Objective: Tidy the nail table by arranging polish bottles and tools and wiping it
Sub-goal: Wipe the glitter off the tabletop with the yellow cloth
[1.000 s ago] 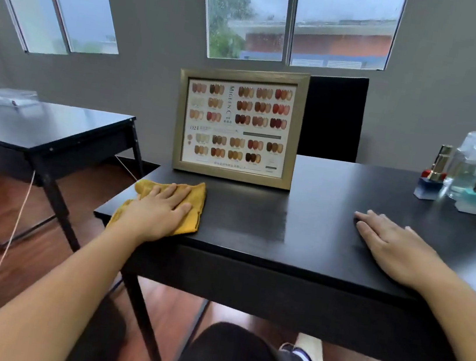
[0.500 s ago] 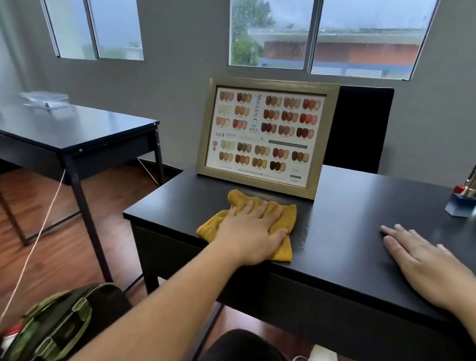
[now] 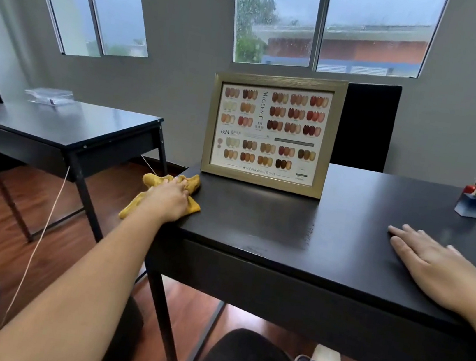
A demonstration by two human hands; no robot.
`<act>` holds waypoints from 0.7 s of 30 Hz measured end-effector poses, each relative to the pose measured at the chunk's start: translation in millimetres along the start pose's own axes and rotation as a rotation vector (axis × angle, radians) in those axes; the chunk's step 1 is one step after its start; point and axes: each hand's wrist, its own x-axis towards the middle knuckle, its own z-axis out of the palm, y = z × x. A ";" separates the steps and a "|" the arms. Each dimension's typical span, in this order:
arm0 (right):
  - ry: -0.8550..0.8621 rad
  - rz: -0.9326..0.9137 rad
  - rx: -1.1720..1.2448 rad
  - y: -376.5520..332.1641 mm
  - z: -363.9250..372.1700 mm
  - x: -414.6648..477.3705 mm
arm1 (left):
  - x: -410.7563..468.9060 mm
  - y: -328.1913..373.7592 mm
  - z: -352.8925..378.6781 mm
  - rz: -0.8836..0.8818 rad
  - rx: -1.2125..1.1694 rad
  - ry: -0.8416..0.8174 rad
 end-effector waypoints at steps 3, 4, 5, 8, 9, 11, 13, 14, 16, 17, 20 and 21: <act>0.001 0.002 -0.010 0.1 1.0 0.1 | 4.6 31.4 6.5 0.067 0.061 0.001; 0.000 0.001 -0.015 0.2 1.4 0.1 | 3.4 44.6 10.6 0.101 0.065 0.003; 0.000 0.000 -0.017 0.0 1.7 0.3 | 0.5 59.0 15.0 0.126 0.057 0.005; -0.003 0.001 -0.030 -0.1 1.7 1.4 | -14.6 108.4 29.6 0.204 0.017 -0.003; -0.008 0.000 -0.044 -0.1 1.7 1.5 | -22.1 125.6 34.3 0.251 0.011 -0.006; -0.015 -0.003 -0.070 -0.6 2.3 1.8 | -38.5 154.5 42.8 0.367 0.001 -0.015; -0.013 -0.003 -0.087 -1.2 2.6 1.4 | -52.1 169.7 47.9 0.479 -0.004 -0.036; -0.011 -0.003 -0.096 -1.4 2.7 1.0 | -56.2 171.1 48.7 0.523 -0.012 -0.048; -0.008 -0.008 -0.115 -2.4 3.0 0.8 | -59.8 164.2 46.0 0.590 -0.036 -0.080; -0.007 -0.010 -0.122 -2.8 3.0 0.9 | -59.5 158.2 44.1 0.620 -0.041 -0.096; -0.001 -0.013 -0.127 -3.1 3.3 1.0 | -51.9 139.0 39.1 0.668 -0.038 -0.134; 0.002 -0.013 -0.130 -2.7 3.4 1.0 | -46.9 133.4 37.2 0.654 -0.037 -0.138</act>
